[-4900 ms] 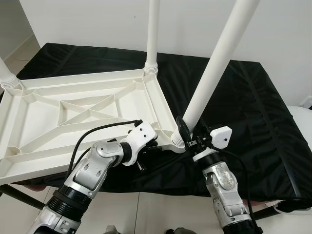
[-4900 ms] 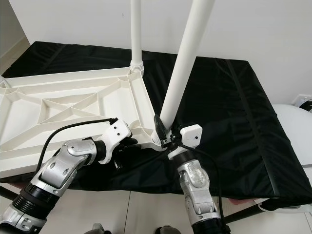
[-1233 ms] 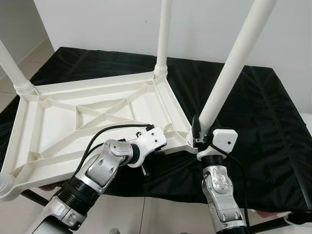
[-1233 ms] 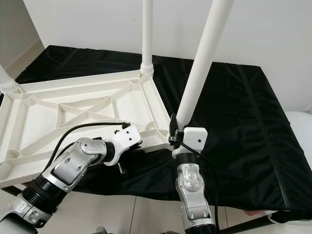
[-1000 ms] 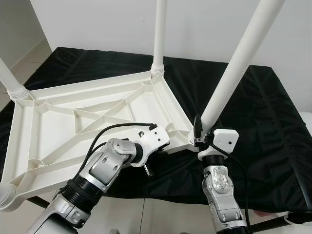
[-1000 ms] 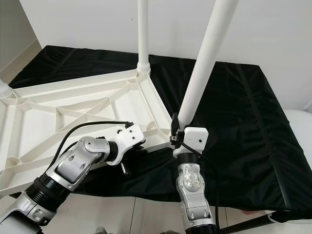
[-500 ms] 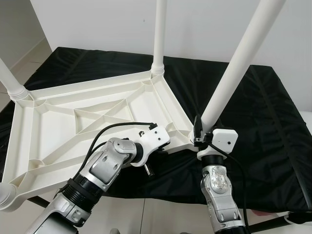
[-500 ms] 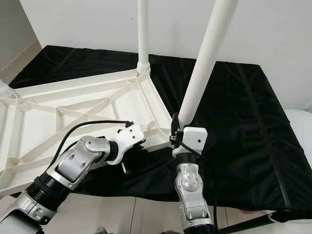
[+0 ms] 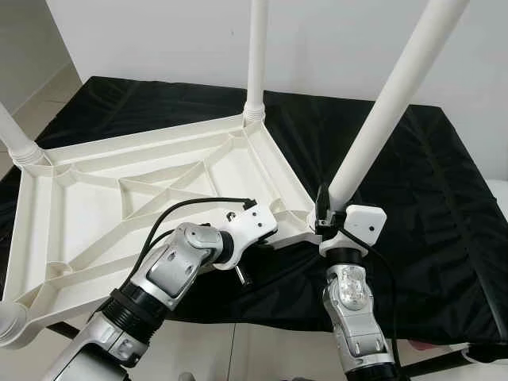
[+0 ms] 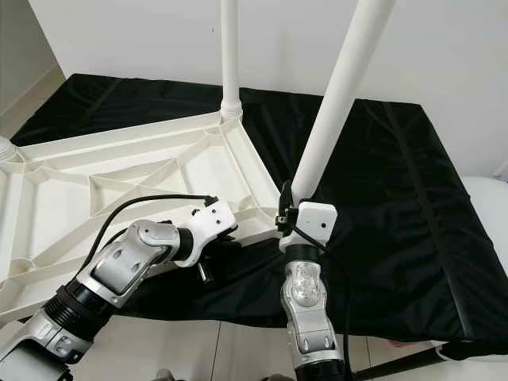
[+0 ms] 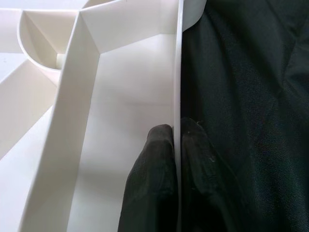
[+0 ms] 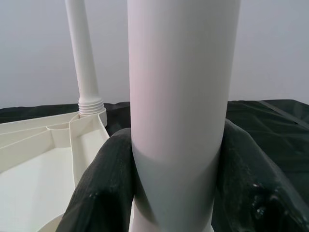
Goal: Building children table
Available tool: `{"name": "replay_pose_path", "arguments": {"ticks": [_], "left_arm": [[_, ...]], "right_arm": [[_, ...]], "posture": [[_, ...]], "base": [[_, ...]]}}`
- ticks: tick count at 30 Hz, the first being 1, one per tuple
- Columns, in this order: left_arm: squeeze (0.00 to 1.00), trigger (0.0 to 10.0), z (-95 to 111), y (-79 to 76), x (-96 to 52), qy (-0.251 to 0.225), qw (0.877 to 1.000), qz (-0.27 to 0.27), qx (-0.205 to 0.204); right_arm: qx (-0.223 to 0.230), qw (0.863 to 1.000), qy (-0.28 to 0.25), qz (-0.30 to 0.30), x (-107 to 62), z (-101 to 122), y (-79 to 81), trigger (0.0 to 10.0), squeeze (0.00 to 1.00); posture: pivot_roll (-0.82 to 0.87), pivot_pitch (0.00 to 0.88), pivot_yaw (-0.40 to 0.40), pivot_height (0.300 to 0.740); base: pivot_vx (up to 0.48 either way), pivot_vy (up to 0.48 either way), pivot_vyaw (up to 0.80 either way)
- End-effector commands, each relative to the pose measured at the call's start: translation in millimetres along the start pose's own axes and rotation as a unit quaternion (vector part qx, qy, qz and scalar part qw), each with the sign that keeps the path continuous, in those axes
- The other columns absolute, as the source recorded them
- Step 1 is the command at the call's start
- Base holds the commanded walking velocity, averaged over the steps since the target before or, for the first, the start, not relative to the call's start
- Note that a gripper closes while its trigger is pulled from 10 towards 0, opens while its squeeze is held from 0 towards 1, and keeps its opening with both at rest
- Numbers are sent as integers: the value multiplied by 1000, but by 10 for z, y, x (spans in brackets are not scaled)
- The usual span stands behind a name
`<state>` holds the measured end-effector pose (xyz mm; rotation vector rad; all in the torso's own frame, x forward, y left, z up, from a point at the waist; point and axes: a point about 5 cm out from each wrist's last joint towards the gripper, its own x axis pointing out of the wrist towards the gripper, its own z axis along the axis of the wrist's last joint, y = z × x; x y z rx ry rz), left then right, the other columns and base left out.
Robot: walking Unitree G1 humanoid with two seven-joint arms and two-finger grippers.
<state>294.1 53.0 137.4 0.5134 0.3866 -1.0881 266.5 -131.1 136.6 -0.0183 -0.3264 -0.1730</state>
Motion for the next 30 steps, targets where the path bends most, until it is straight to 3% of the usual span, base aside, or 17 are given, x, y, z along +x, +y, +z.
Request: {"name": "replay_pose_path", "arguments": {"ticks": [1,10,30], "left_arm": [[0,0,-111,289,-196,24,995,90,-20],[0,0,-93,300,-204,21,995,92,-20],[0,0,-90,306,-214,21,995,93,-19]], "right_arm": [[-56,980,163,-98,-281,-561,-430,10000,0],[-77,976,148,-137,-282,-525,-507,10000,0],[-74,978,144,-132,-271,-518,-472,10000,0]], "posture": [[-62,76,33,740],[-61,78,32,740],[-62,71,31,740]], "base": [[0,0,0],[0,0,0],[0,0,0]]}}
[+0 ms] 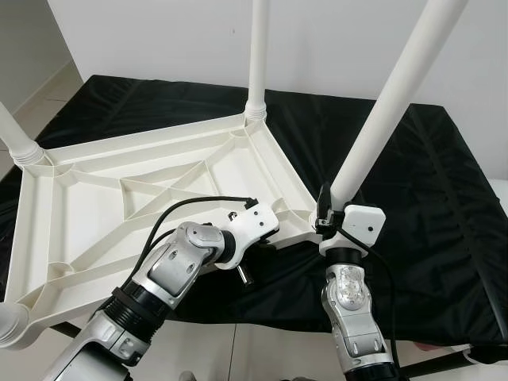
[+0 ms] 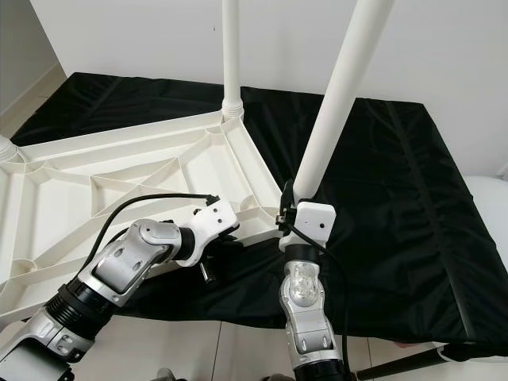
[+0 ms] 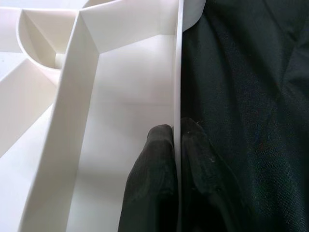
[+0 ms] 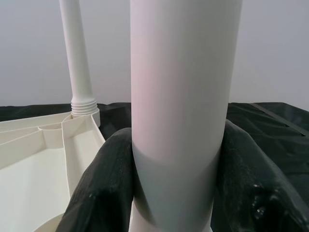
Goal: Building children table
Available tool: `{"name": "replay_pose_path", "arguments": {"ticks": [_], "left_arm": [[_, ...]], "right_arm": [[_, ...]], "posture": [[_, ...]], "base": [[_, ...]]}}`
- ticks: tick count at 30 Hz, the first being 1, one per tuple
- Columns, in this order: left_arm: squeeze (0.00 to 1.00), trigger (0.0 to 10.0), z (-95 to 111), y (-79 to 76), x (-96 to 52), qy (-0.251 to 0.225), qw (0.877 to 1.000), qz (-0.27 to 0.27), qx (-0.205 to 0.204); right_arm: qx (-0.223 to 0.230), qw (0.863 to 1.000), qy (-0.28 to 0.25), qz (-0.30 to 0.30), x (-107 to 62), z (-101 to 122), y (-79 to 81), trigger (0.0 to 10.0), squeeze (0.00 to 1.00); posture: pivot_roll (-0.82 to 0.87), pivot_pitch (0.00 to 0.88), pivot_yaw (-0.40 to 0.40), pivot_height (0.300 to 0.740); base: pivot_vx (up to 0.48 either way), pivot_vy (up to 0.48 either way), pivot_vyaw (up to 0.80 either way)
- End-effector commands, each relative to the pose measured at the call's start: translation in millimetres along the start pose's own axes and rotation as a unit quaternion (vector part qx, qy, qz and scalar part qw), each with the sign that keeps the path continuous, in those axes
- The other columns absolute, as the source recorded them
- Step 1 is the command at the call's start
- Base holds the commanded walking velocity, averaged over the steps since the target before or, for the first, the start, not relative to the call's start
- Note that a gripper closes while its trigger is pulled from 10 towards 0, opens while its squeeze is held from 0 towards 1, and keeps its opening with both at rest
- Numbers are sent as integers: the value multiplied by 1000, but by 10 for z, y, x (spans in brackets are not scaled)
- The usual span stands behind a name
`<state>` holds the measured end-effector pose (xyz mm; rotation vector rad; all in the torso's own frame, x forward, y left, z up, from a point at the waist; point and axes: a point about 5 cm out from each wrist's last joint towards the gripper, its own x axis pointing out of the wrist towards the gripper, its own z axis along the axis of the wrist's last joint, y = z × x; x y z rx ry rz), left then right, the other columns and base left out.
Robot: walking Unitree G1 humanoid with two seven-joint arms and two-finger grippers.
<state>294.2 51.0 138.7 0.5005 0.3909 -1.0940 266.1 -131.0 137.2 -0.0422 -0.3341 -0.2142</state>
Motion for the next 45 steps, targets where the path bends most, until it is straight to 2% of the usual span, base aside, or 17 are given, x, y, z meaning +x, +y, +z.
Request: {"name": "replay_pose_path", "arguments": {"ticks": [1,2,3,6,7,45], "left_arm": [[0,0,-105,311,-224,23,995,97,-14],[0,0,-105,312,-224,23,995,98,-14],[0,0,-105,313,-224,23,995,98,-14],[0,0,-104,313,-224,23,995,98,-14],[0,0,-104,313,-224,23,995,97,-14],[0,0,-79,324,-223,18,994,102,-17]], "right_arm": [[-54,982,150,-106,-257,-534,-456,10000,459],[-47,982,150,-103,-258,-533,-449,10000,459],[-43,983,150,-100,-258,-532,-444,10000,1000],[-50,983,147,-100,-256,-525,-440,10000,1000],[-57,983,145,-101,-255,-520,-439,10000,0],[-52,991,113,-40,-116,-444,-302,10000,0]], "posture": [[-62,70,31,740],[-61,69,31,740],[-61,69,31,740],[-61,66,31,740],[-61,66,31,740],[-54,56,17,740]], "base": [[0,0,0],[0,0,0],[0,0,0],[0,0,0],[0,0,0],[0,0,0]]}}
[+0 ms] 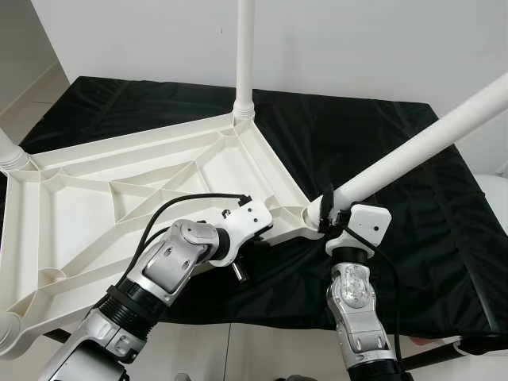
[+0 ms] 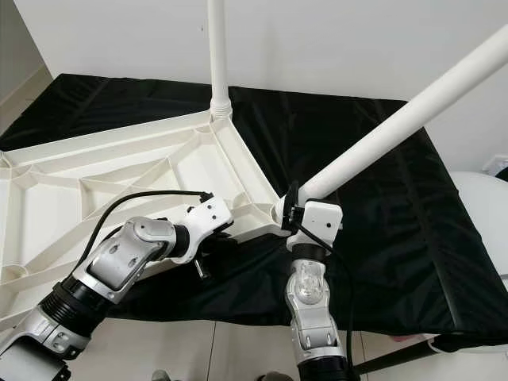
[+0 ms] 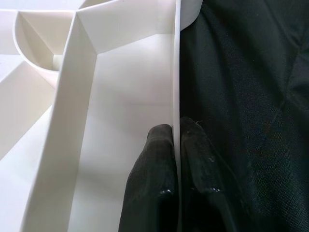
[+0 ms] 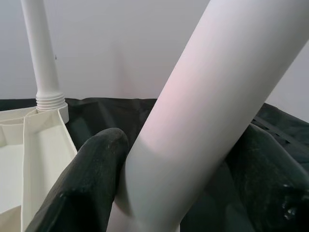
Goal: Building children table
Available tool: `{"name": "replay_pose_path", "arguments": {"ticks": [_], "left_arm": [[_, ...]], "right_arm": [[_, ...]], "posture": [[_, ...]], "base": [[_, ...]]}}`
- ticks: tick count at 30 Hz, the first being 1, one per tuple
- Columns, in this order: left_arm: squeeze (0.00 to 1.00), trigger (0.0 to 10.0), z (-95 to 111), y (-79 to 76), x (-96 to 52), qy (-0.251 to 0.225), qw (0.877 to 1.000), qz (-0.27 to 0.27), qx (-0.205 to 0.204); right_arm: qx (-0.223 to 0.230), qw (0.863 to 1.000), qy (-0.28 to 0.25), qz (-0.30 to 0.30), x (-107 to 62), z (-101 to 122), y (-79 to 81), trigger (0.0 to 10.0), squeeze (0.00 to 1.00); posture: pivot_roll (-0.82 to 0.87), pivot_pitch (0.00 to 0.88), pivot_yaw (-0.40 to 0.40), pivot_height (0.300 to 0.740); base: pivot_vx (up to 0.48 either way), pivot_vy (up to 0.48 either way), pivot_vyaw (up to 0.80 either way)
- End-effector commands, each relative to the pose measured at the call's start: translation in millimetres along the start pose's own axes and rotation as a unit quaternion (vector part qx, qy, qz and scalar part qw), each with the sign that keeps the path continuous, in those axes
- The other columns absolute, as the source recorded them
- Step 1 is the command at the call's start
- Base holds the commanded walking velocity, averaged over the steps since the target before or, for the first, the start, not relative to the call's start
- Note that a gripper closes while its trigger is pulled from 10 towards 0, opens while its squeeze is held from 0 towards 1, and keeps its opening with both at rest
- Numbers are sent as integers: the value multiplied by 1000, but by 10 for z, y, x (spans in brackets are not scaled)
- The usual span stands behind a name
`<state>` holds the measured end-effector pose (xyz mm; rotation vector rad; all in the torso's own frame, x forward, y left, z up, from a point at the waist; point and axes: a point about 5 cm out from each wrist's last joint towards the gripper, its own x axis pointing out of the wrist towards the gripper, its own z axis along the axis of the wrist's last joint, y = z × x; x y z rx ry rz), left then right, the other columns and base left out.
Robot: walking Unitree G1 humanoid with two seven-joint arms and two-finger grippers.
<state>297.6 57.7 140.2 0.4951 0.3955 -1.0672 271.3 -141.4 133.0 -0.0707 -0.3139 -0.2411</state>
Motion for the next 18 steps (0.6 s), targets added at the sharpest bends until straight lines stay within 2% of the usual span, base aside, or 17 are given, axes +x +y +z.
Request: {"name": "replay_pose_path", "arguments": {"ticks": [1,3,4,8,9,14,15,16,17,18], "left_arm": [[0,0,-53,271,-173,15,996,90,-10],[0,0,-52,271,-173,15,996,91,-10],[0,0,-51,271,-173,14,996,91,-11],[0,0,-48,271,-172,14,996,92,-12],[0,0,-48,271,-171,13,996,92,-12],[0,0,-45,269,-167,13,996,92,-13],[0,0,-45,269,-167,13,996,93,-13],[0,0,-45,269,-167,13,996,93,-13],[0,0,-45,268,-167,12,996,93,-13],[0,0,-44,267,-165,12,996,93,-13]], "right_arm": [[-34,994,105,-25,-157,-388,-196,10000,0],[-31,994,104,-18,-153,-388,-185,10000,0],[-24,994,104,-7,-150,-386,-162,0,0],[-8,995,100,19,-137,-372,-111,0,0],[0,995,100,27,-124,-365,-95,10000,0],[4,995,96,38,-88,-350,-76,10000,0],[5,995,95,39,-77,-348,-74,6196,0],[5,995,95,39,-77,-348,-74,6196,0],[9,995,92,42,-67,-342,-70,4039,0],[21,994,93,52,-60,-337,-58,0,0]], "posture": [[-54,55,17,740],[-53,55,16,740],[-53,54,16,740],[-52,53,13,740],[-51,52,12,740],[-52,49,9,740],[-51,47,9,740],[-51,47,9,740],[-52,46,9,740],[-51,44,8,740]], "base": [[0,0,0],[0,0,0],[0,0,0],[0,0,0],[0,0,0],[0,0,0],[0,0,0],[0,0,0],[0,0,0],[0,0,0]]}}
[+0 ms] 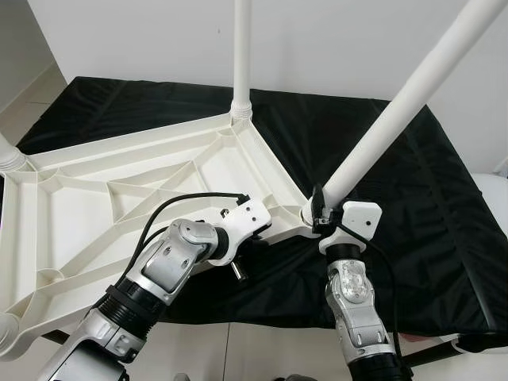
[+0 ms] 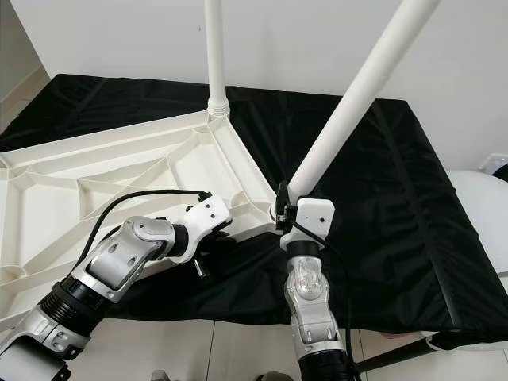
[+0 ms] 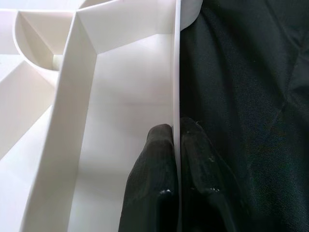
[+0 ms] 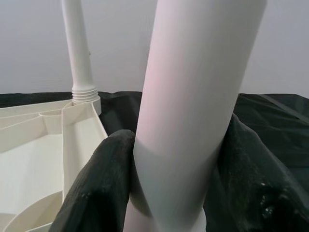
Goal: Building children table
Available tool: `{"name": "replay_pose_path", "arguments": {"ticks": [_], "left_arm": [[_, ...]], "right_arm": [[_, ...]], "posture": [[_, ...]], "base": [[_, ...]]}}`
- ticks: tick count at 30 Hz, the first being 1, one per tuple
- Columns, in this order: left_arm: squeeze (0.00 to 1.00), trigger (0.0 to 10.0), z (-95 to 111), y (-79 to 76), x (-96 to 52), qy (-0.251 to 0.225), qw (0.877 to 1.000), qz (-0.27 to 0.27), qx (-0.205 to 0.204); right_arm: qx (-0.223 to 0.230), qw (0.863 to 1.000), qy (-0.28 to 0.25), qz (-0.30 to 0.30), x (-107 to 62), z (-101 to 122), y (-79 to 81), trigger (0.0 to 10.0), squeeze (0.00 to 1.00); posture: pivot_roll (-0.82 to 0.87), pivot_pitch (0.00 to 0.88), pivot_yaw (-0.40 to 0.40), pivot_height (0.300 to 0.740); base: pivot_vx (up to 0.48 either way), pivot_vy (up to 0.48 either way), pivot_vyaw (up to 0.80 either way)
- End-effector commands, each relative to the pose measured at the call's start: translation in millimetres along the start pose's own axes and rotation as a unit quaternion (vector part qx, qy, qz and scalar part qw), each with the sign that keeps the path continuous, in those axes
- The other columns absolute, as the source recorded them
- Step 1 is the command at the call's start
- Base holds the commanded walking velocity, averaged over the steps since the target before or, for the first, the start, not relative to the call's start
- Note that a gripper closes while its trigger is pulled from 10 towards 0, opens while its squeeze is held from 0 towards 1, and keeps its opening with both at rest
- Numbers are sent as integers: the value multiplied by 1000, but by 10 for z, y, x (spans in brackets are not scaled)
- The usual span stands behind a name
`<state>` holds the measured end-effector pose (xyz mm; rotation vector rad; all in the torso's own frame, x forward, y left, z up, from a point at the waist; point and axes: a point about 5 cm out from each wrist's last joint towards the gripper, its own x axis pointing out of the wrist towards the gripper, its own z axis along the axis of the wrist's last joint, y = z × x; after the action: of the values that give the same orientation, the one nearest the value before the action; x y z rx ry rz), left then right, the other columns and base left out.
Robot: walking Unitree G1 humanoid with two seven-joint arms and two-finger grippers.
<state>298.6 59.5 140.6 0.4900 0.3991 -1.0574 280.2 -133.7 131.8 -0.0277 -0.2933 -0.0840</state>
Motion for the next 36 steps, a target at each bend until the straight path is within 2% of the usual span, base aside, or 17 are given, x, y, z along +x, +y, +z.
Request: {"name": "replay_pose_path", "arguments": {"ticks": [1,7,8,19,20,21,22,26,27,28,29,30,32,33,36], "left_arm": [[0,0,-36,251,-152,11,996,89,-9],[0,0,-30,251,-150,10,996,89,-8],[0,0,-26,251,-151,9,996,89,-8],[0,0,-26,250,-149,9,996,91,-8],[0,0,-26,251,-147,8,996,91,-7],[0,0,-26,251,-147,8,996,91,-7],[0,0,-26,255,-146,8,996,92,-7],[0,0,-26,256,-145,8,996,92,-6],[0,0,-26,257,-145,8,996,93,-5],[0,0,-26,257,-145,8,996,93,-5],[0,0,-25,259,-144,10,996,92,-4],[0,6627,-25,263,-143,11,996,93,-3],[0,6627,-26,265,-142,12,996,93,-2],[0,10000,-31,268,-140,15,995,94,0],[0,10000,-41,270,-141,17,995,94,0]], "right_arm": [[-2,997,80,-19,-128,-292,-149,0,0],[1,997,71,-8,-74,-260,-137,0,0],[1,998,68,0,-64,-255,-133,10000,0],[4,998,59,11,-18,-237,-161,10000,0],[9,999,49,11,22,-203,-183,471,0],[9,999,49,11,22,-203,-183,471,0],[9,999,41,7,73,-164,-211,1373,0],[8,999,37,2,104,-142,-231,1373,0],[8,999,32,3,131,-119,-243,4627,0],[8,999,32,3,131,-119,-243,4627,0],[8,1000,27,3,160,-92,-255,10000,0],[7,1000,23,5,184,-71,-267,10000,0],[7,1000,21,5,198,-59,-274,10000,0],[6,1000,18,6,208,-47,-280,10000,0],[12,1000,14,7,225,-23,-284,10000,0]], "posture": [[-51,44,8,740],[-51,38,7,740],[-50,35,6,740],[-52,24,3,740],[-52,21,3,740],[-52,21,3,740],[-52,17,2,740],[-52,17,2,740],[-52,17,1,740],[-52,17,1,740],[-52,19,0,740],[-52,21,-1,740],[-52,21,-1,740],[-50,23,-2,740],[-51,25,-3,740]], "base": [[0,0,0],[0,0,0],[0,0,0],[0,0,0],[0,0,0],[0,0,0],[0,0,0],[0,0,0],[0,0,0],[0,0,0],[0,0,0],[0,0,0],[0,0,0],[0,0,0],[0,0,0]]}}
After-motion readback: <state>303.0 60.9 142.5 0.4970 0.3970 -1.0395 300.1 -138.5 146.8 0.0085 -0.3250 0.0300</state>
